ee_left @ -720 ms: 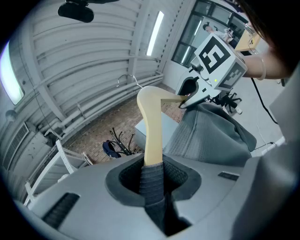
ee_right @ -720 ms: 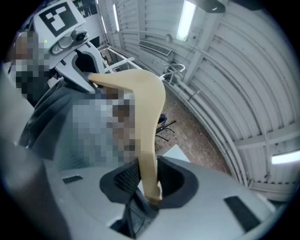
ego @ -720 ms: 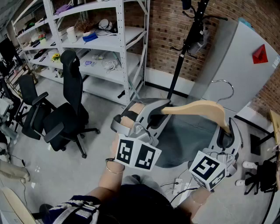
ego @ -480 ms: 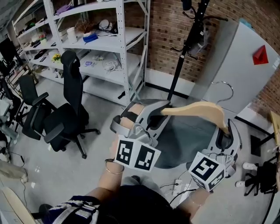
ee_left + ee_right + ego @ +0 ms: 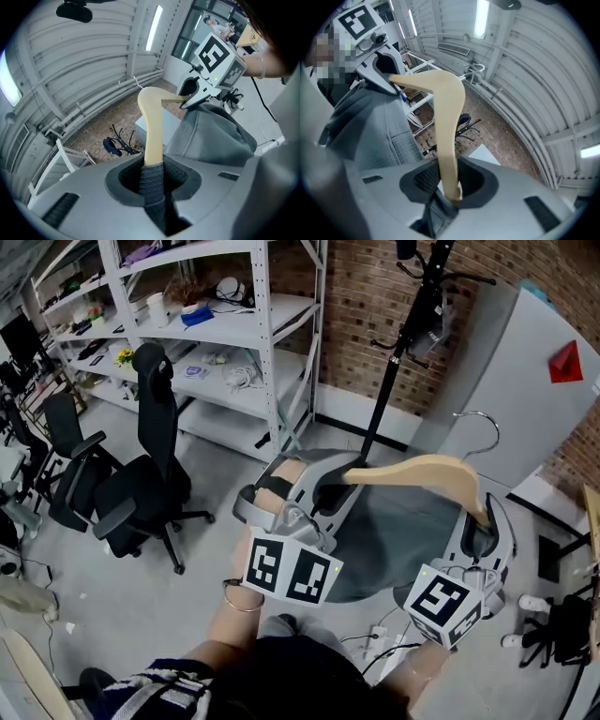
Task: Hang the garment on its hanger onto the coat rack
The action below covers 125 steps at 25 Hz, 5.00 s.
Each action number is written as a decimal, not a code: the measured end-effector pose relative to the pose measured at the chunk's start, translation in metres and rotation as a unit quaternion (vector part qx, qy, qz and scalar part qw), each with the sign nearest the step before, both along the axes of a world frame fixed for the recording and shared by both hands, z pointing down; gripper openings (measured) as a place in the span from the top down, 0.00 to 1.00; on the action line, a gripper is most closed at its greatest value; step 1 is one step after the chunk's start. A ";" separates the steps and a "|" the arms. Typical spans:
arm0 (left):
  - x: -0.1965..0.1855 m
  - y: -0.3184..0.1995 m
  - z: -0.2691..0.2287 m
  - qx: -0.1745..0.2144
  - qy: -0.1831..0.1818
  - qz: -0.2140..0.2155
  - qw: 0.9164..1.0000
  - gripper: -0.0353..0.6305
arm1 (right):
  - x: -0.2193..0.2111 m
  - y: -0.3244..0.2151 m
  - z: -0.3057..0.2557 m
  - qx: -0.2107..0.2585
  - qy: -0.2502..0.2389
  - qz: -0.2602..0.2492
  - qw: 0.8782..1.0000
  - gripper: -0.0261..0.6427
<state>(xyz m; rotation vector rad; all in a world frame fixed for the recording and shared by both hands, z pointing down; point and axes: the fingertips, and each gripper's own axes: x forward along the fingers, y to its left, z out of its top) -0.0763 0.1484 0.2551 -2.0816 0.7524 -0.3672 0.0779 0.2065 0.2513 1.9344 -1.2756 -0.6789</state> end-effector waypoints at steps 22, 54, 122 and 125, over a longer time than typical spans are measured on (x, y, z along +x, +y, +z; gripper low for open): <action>0.049 -0.107 0.013 -0.007 0.003 -0.010 1.000 0.83 | 0.050 -0.110 0.010 0.002 0.005 -0.010 1.000 0.82; 0.149 -0.355 0.013 -0.007 -0.005 0.007 1.000 0.83 | 0.148 -0.354 0.011 0.005 -0.008 0.003 1.000 0.81; 0.295 -0.616 0.041 -0.057 0.039 0.023 0.997 0.73 | 0.295 -0.643 0.058 -0.037 -0.071 -0.048 0.996 0.70; 0.290 -0.605 0.038 -0.049 0.043 0.013 0.998 0.73 | 0.293 -0.627 0.055 -0.034 -0.072 -0.053 0.995 0.70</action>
